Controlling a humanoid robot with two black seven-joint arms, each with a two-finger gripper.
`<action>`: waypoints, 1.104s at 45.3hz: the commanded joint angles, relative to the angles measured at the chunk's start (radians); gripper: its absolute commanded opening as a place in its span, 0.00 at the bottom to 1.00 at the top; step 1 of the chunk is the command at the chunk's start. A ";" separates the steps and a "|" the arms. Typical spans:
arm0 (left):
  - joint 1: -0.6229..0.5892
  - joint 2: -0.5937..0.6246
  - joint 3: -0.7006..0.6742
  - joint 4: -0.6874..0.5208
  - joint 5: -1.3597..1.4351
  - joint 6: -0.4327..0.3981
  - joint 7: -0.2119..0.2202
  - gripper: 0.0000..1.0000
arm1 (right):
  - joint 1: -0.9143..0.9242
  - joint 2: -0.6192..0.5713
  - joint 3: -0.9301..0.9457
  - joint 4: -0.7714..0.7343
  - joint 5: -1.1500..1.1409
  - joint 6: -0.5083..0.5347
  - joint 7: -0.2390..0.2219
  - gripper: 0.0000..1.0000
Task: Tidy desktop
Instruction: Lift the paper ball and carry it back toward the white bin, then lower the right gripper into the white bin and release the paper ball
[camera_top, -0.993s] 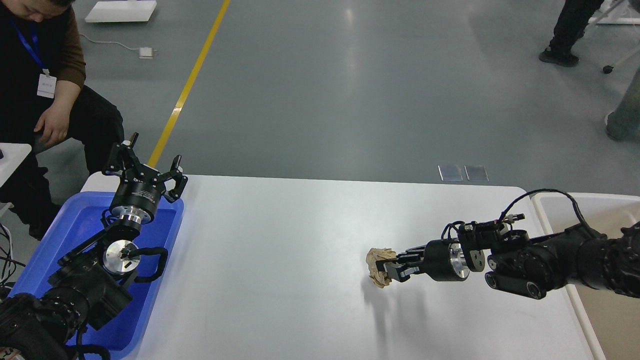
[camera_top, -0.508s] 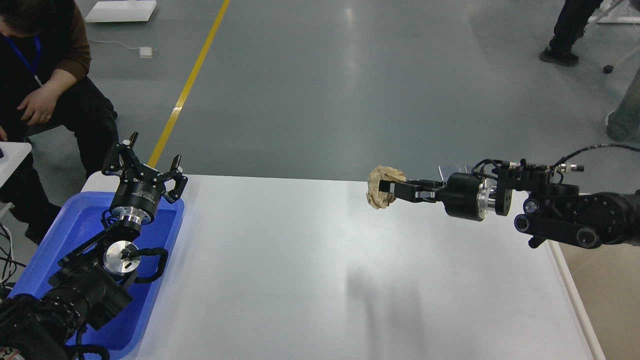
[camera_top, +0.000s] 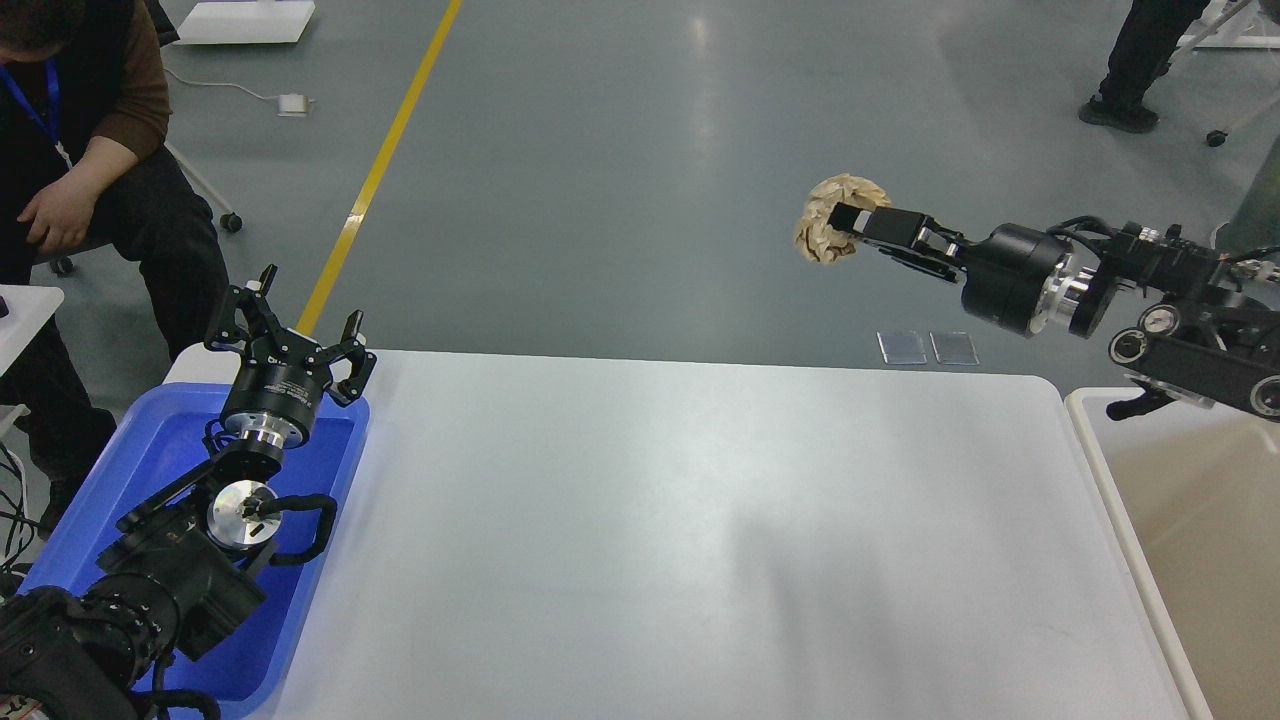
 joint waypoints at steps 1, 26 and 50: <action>0.000 0.000 0.000 0.000 0.000 0.000 0.000 1.00 | -0.022 -0.016 0.026 -0.199 0.179 0.012 -0.003 0.00; 0.000 0.000 0.000 0.000 -0.002 0.000 0.000 1.00 | -0.187 0.008 0.018 -0.808 0.382 0.020 -0.240 0.00; 0.000 0.000 0.000 -0.001 0.000 0.000 0.000 1.00 | -0.368 0.025 0.035 -0.986 0.443 0.018 -0.553 0.00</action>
